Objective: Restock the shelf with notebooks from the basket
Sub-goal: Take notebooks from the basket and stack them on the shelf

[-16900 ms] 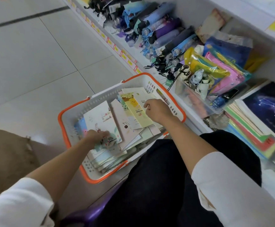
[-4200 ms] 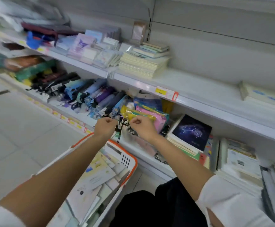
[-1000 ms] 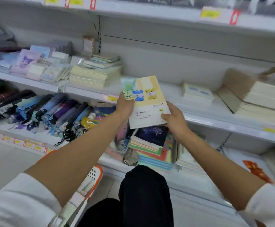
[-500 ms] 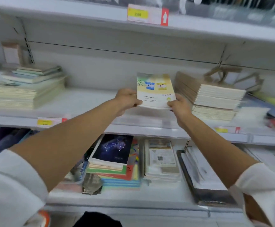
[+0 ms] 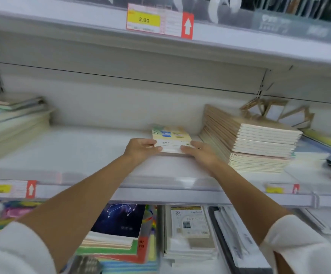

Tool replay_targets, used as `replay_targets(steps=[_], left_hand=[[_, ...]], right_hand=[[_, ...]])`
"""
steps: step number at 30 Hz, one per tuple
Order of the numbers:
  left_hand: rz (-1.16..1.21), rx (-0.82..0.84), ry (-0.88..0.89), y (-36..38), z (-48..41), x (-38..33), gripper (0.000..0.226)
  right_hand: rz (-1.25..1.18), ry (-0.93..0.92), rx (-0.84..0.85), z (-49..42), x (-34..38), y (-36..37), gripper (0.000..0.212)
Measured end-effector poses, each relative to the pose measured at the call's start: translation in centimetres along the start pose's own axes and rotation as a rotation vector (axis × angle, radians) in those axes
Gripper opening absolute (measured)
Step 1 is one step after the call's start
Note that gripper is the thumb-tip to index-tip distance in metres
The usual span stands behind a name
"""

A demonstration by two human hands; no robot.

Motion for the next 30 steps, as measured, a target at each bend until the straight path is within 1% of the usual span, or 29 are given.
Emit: replay_targets(steps=[3,6,8,12,15,18,23,26,28,30], left_hand=[[-0.040,-0.019,0.026,0.0,-0.6,-0.1,0.044],[-0.064,-0.105,0.066,-0.3,-1.3,-0.4,0.035],[-0.070,-0.120,0.071,-0.3,-1.7,-0.4,0.032],[-0.044,-0.117,0.075,-0.1,-2.4,-0.1,0.031],[-0.046,-0.153,0.090,-0.2,-2.7,0.0,0.030],[-0.012,-0.154,0.095,-0.2,-3.2,0.3,0.029],[0.038,-0.070,0.076,0.5,-3.8,1.1,0.030],[0.055,-0.022,0.079,0.7,-4.0,1.3,0.037],[0.034,-0.029,0.085,0.7,-4.1,1.5,0.041],[0.042,-0.046,0.094,0.6,-4.2,1.7,0.040]], right_hand=[[0.046,-0.012,0.037,-0.8,-0.3,0.1,0.073],[0.055,-0.047,-0.018,-1.5,-0.7,-0.3,0.066],[0.089,-0.056,-0.029,-1.7,-0.5,-0.4,0.066],[0.338,-0.131,-0.015,-2.3,0.4,-0.5,0.061],[0.414,-0.141,-0.001,-2.9,0.6,-0.6,0.060],[0.390,-0.121,-0.004,-3.2,0.6,-0.4,0.061],[0.336,-0.124,-0.007,-3.2,0.5,0.1,0.061],[0.347,-0.112,0.005,-3.1,0.4,0.3,0.063],[0.307,-0.106,-0.002,-3.0,0.1,0.2,0.066],[0.236,-0.092,-0.018,-3.1,-0.2,-0.2,0.069]])
Point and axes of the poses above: each hand's wrist, its own z-axis away from the middle knuckle, its own y-axis out of the palm, x = y × z, the point moved 8 cm from there along -z, towards the middle knuckle, and after that the axes turned 2 degrees about -z, right-handed, at the moved point
